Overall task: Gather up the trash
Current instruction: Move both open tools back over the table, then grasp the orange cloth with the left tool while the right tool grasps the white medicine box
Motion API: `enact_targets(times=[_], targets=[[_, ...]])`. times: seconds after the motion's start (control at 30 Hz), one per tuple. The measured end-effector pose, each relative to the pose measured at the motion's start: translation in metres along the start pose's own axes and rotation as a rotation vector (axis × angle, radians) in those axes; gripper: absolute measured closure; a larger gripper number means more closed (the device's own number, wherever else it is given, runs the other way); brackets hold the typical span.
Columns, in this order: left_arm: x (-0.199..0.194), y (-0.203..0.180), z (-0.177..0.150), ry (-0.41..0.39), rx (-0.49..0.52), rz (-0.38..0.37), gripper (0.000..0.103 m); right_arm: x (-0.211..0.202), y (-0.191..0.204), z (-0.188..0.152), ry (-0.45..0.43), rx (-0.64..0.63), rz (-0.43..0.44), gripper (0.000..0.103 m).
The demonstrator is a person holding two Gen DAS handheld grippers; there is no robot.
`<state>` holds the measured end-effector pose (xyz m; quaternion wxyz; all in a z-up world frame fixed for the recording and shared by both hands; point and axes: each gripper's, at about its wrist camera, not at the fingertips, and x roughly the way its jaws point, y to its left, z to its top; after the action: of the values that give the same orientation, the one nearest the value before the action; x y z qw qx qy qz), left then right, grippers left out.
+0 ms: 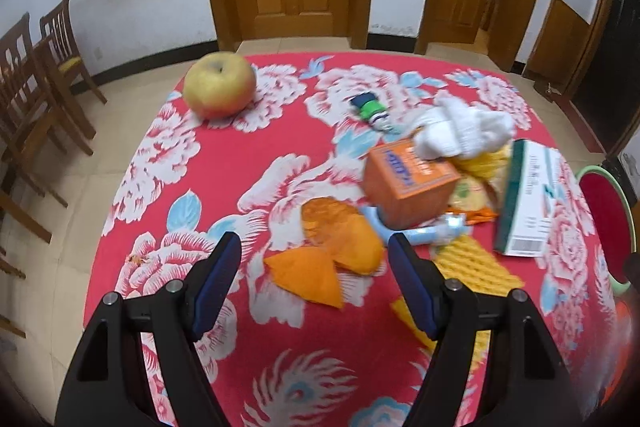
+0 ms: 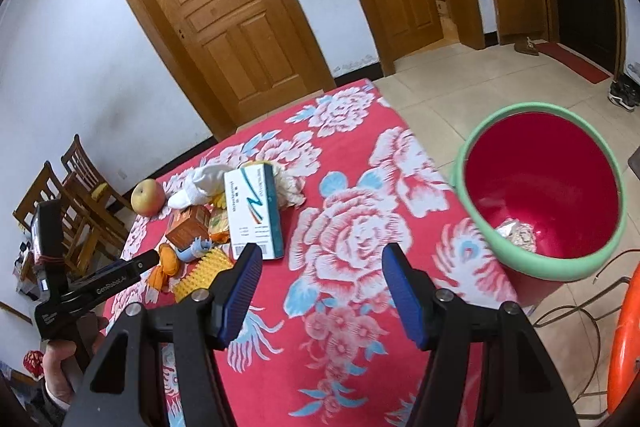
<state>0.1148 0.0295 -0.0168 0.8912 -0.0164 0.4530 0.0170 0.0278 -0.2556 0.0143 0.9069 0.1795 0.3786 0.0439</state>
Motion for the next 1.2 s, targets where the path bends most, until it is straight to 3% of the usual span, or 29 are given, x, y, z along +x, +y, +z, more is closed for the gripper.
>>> enact_targets(times=[0.4,0.63,0.97,1.07,1.2], targets=[[0.028,0.005,-0.001,0.024,0.003,-0.056,0.028,0.055,0.038,0.006,0.1,-0.054,0.049,0.038],[0.029,0.003,-0.001,0.023,-0.009,-0.145,0.059,0.083,0.052,0.007,0.137,-0.071,0.057,0.038],[0.027,0.007,-0.002,0.008,-0.034,-0.183,0.064,0.106,0.057,0.003,0.161,-0.077,0.022,0.037],[0.018,0.009,-0.003,-0.004,-0.039,-0.185,0.065,0.107,0.061,0.0,0.147,-0.103,0.018,0.048],[0.006,0.01,-0.003,-0.024,-0.048,-0.195,0.065,0.105,0.061,-0.002,0.144,-0.108,0.024,0.049]])
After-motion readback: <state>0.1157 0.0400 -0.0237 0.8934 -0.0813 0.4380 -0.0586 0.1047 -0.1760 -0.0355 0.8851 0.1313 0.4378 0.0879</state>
